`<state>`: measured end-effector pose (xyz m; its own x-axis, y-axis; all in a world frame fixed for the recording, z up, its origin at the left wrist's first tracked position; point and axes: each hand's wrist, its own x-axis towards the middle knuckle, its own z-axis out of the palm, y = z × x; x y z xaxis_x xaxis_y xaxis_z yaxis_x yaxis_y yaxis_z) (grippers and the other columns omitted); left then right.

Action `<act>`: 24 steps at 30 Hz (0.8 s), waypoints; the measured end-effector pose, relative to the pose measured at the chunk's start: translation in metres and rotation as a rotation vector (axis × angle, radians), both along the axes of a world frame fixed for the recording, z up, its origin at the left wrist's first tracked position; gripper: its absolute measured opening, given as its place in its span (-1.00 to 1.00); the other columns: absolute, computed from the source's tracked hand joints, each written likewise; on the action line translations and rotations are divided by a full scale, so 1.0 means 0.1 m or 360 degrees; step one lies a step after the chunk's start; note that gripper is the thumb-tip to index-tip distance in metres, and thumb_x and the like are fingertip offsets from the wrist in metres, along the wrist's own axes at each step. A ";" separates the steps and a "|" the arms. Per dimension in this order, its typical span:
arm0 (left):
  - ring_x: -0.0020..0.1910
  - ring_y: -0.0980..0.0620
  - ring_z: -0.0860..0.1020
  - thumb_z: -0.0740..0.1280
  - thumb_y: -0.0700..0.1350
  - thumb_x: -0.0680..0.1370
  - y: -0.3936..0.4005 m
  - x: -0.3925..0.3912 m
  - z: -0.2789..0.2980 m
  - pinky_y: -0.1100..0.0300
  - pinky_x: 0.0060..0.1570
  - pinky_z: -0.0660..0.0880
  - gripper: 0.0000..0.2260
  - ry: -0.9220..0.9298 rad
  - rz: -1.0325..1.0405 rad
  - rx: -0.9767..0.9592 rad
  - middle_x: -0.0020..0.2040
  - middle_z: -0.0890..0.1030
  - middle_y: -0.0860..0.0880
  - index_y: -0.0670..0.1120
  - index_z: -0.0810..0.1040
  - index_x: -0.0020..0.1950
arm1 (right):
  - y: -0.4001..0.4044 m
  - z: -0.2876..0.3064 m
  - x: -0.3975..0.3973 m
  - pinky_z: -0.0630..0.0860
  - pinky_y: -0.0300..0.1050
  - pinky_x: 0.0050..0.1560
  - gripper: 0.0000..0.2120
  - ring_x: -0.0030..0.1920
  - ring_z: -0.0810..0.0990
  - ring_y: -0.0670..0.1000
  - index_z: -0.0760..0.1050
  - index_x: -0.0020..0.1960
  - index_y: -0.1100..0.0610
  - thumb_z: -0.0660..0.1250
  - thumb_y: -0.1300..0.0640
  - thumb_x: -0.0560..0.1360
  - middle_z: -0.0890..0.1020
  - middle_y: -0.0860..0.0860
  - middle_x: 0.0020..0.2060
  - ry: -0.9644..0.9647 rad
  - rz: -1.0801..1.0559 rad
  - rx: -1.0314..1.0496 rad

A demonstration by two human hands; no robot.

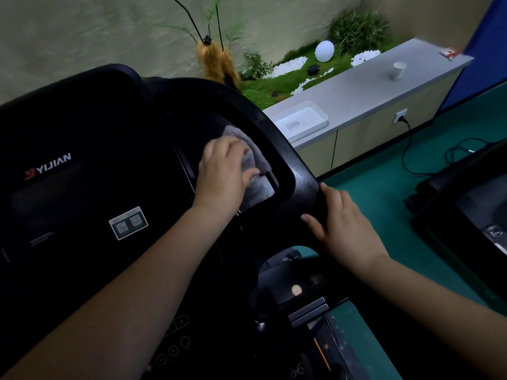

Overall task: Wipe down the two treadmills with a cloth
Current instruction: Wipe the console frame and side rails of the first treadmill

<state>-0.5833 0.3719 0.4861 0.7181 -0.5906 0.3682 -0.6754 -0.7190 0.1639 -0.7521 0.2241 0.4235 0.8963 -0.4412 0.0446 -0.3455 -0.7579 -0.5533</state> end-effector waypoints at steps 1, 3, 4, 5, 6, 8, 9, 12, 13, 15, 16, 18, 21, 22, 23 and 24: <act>0.31 -0.14 0.34 0.44 -0.11 0.44 0.01 0.04 -0.07 0.04 0.23 0.32 -0.60 0.0006 0.0012 0.0165 0.31 0.44 -0.10 -0.10 0.51 0.27 | 0.00 0.00 0.00 0.48 0.10 0.13 -0.33 0.18 0.46 0.18 0.14 0.48 0.14 0.19 -0.21 0.52 0.41 0.13 0.22 0.0002 0.0003 0.0000; 0.38 -0.16 0.29 0.38 -0.16 0.48 0.05 0.06 -0.21 0.02 0.27 0.32 -0.61 0.0038 -0.0045 0.0287 0.40 0.39 -0.10 -0.06 0.52 0.31 | 0.00 0.00 0.00 0.47 0.09 0.13 -0.33 0.19 0.45 0.18 0.14 0.49 0.13 0.19 -0.21 0.53 0.41 0.12 0.23 0.0006 0.0006 -0.0001; 0.37 -0.18 0.31 0.39 -0.18 0.47 0.05 0.06 -0.27 0.09 0.28 0.32 -0.66 0.0066 -0.0118 0.0229 0.37 0.43 -0.12 -0.08 0.58 0.25 | 0.00 0.00 0.00 0.47 0.09 0.14 -0.33 0.20 0.45 0.18 0.13 0.49 0.13 0.19 -0.21 0.53 0.40 0.12 0.23 0.0005 0.0008 -0.0005; 0.33 -0.19 0.35 0.42 -0.20 0.45 0.03 0.03 -0.30 0.23 0.28 0.30 -0.71 0.0138 -0.0187 0.0168 0.32 0.48 -0.12 -0.11 0.63 0.17 | 0.00 0.00 0.00 0.47 0.09 0.14 -0.33 0.20 0.45 0.18 0.13 0.49 0.13 0.19 -0.22 0.53 0.40 0.12 0.23 0.0003 0.0008 -0.0007; 0.28 -0.19 0.38 0.44 -0.20 0.44 -0.01 -0.01 -0.30 0.36 0.24 0.23 -0.76 0.0234 -0.0246 0.0151 0.27 0.53 -0.11 -0.12 0.66 0.10 | 0.00 0.00 0.00 0.47 0.10 0.14 -0.33 0.20 0.45 0.18 0.14 0.48 0.13 0.19 -0.22 0.52 0.40 0.12 0.24 0.0004 0.0008 -0.0007; 0.21 -0.14 0.42 0.44 -0.14 0.46 -0.03 -0.10 -0.28 0.32 0.18 0.23 -0.83 0.0349 -0.0325 0.0232 0.18 0.58 -0.04 -0.08 0.68 0.05 | 0.00 0.01 -0.01 0.48 0.11 0.14 -0.33 0.20 0.46 0.18 0.14 0.48 0.13 0.18 -0.22 0.52 0.40 0.12 0.23 0.0008 0.0006 -0.0003; 0.18 -0.11 0.42 0.42 -0.10 0.49 -0.04 -0.10 -0.25 0.24 0.16 0.30 -0.85 0.0365 -0.0324 0.0334 0.15 0.58 -0.01 -0.04 0.68 0.04 | 0.00 0.02 -0.01 0.49 0.11 0.14 -0.33 0.20 0.46 0.18 0.13 0.48 0.13 0.18 -0.22 0.52 0.40 0.12 0.23 0.0006 0.0008 -0.0002; 0.12 -0.05 0.47 0.35 -0.11 0.51 -0.02 -0.07 -0.07 0.12 -0.07 0.41 -0.85 0.0332 -0.0045 0.0823 0.12 0.52 0.01 0.01 0.63 0.07 | 0.00 0.03 -0.01 0.49 0.11 0.14 -0.33 0.20 0.46 0.16 0.13 0.49 0.12 0.18 -0.23 0.52 0.40 0.12 0.23 -0.0001 0.0019 -0.0007; 0.10 -0.06 0.50 0.34 -0.14 0.51 -0.01 -0.05 -0.04 0.13 -0.10 0.41 -0.82 0.0350 0.0119 0.0854 0.12 0.52 -0.01 -0.01 0.61 0.09 | 0.00 0.03 -0.01 0.49 0.11 0.14 -0.33 0.20 0.46 0.16 0.13 0.49 0.12 0.17 -0.23 0.53 0.40 0.11 0.24 -0.0001 0.0021 -0.0006; 0.11 -0.09 0.50 0.33 -0.14 0.51 0.00 -0.08 -0.03 0.12 -0.09 0.43 -0.75 0.0379 0.0315 0.0776 0.17 0.51 -0.07 -0.05 0.54 0.18 | -0.01 0.03 -0.01 0.49 0.11 0.14 -0.33 0.20 0.46 0.16 0.12 0.49 0.11 0.17 -0.23 0.53 0.40 0.10 0.24 0.0012 0.0017 -0.0001; 0.14 -0.10 0.47 0.34 -0.16 0.50 0.00 -0.11 -0.08 0.11 -0.09 0.43 -0.72 0.0315 0.0242 0.0748 0.20 0.48 -0.08 -0.06 0.51 0.21 | -0.01 0.03 -0.01 0.49 0.12 0.13 -0.33 0.20 0.46 0.16 0.12 0.49 0.11 0.17 -0.23 0.53 0.40 0.10 0.24 0.0016 0.0015 -0.0001; 0.17 -0.11 0.41 0.34 -0.22 0.49 0.00 -0.15 -0.23 0.04 -0.07 0.47 -0.72 0.0144 -0.0027 0.0534 0.22 0.46 -0.08 -0.08 0.49 0.20 | -0.01 0.02 -0.01 0.50 0.12 0.11 -0.34 0.18 0.47 0.17 0.14 0.48 0.12 0.18 -0.22 0.53 0.40 0.11 0.23 0.0008 0.0010 0.0006; 0.17 -0.14 0.40 0.38 -0.30 0.43 -0.11 -0.07 -0.35 0.01 0.02 0.46 -0.71 0.0197 -0.0130 0.0177 0.15 0.50 -0.11 -0.13 0.53 0.13 | -0.01 0.00 0.00 0.50 0.12 0.11 -0.34 0.18 0.46 0.17 0.15 0.48 0.12 0.19 -0.22 0.53 0.40 0.11 0.22 0.0009 0.0015 0.0005; 0.17 -0.16 0.40 0.40 -0.32 0.39 -0.13 -0.06 -0.37 0.04 0.03 0.44 -0.69 0.0217 -0.0133 0.0102 0.13 0.51 -0.12 -0.14 0.55 0.11 | -0.01 0.00 0.00 0.49 0.12 0.12 -0.34 0.19 0.46 0.17 0.15 0.48 0.12 0.19 -0.22 0.53 0.40 0.11 0.23 0.0010 0.0016 0.0006; 0.17 -0.16 0.40 0.43 -0.31 0.37 -0.14 -0.06 -0.36 0.08 0.05 0.41 -0.68 0.0241 -0.0158 0.0070 0.12 0.50 -0.12 -0.14 0.56 0.10 | -0.01 0.00 0.01 0.49 0.12 0.12 -0.34 0.19 0.46 0.17 0.15 0.48 0.12 0.20 -0.21 0.53 0.40 0.11 0.22 0.0006 0.0015 0.0008; 0.17 -0.16 0.39 0.44 -0.29 0.37 -0.12 -0.05 -0.37 0.13 0.06 0.36 -0.68 0.0264 -0.0209 0.0105 0.13 0.50 -0.10 -0.13 0.58 0.10 | -0.01 -0.01 0.00 0.49 0.12 0.13 -0.34 0.19 0.46 0.17 0.15 0.48 0.12 0.20 -0.21 0.53 0.41 0.11 0.22 0.0001 0.0013 0.0010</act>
